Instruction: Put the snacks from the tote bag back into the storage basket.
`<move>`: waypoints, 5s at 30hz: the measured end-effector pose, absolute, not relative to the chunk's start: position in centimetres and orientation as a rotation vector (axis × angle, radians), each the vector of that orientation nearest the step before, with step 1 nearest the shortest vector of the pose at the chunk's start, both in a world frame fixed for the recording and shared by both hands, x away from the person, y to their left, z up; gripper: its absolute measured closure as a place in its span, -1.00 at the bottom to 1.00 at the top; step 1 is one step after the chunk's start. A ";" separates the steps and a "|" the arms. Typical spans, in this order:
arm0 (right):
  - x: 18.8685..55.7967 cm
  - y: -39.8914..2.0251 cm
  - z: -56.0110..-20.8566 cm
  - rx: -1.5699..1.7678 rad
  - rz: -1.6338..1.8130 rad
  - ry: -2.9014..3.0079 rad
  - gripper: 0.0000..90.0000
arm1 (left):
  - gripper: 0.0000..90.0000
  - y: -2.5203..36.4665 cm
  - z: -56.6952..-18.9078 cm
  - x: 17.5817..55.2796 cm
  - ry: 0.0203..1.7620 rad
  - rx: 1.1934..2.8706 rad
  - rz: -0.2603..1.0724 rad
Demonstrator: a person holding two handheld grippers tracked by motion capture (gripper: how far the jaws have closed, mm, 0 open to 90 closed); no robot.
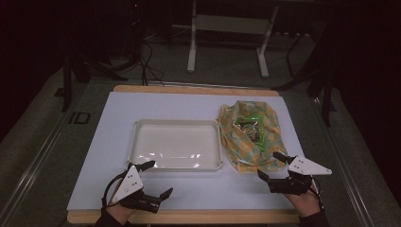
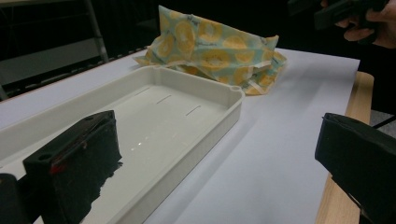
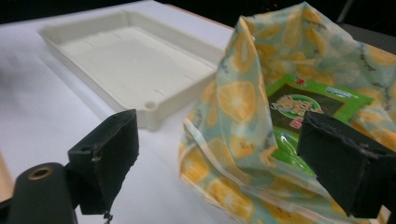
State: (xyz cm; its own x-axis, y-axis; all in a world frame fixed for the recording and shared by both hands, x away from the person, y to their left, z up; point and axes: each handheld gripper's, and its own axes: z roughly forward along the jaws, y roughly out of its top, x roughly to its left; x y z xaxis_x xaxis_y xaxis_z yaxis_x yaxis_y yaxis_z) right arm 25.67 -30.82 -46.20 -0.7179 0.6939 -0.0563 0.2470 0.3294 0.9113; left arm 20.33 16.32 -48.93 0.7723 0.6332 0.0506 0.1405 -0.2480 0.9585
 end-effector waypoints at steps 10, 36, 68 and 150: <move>25.9 -31.7 -43.8 0.853 1.442 2.083 -0.72 | -0.99 16.2 -48.9 20.4 0.602 1.793 0.515; 28.1 -31.2 -40.7 0.794 1.419 2.060 -0.75 | -0.99 16.1 -48.9 20.4 0.603 1.790 0.510; 33.9 -31.2 -39.8 0.863 1.363 2.013 -0.70 | -0.99 16.0 -49.0 20.4 0.596 1.792 0.502; 44.7 -32.2 -51.7 1.391 1.126 2.305 0.25 | -0.99 15.4 -49.0 20.4 0.577 1.815 0.485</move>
State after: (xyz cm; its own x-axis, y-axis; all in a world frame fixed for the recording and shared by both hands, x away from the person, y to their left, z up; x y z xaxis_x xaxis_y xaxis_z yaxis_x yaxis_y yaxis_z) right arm 44.68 -32.16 -51.67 -0.5264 0.8291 0.1885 0.6581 0.2570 0.7077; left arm 20.38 15.43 -49.05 0.7963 0.6032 0.0445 0.1478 -0.2653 0.9528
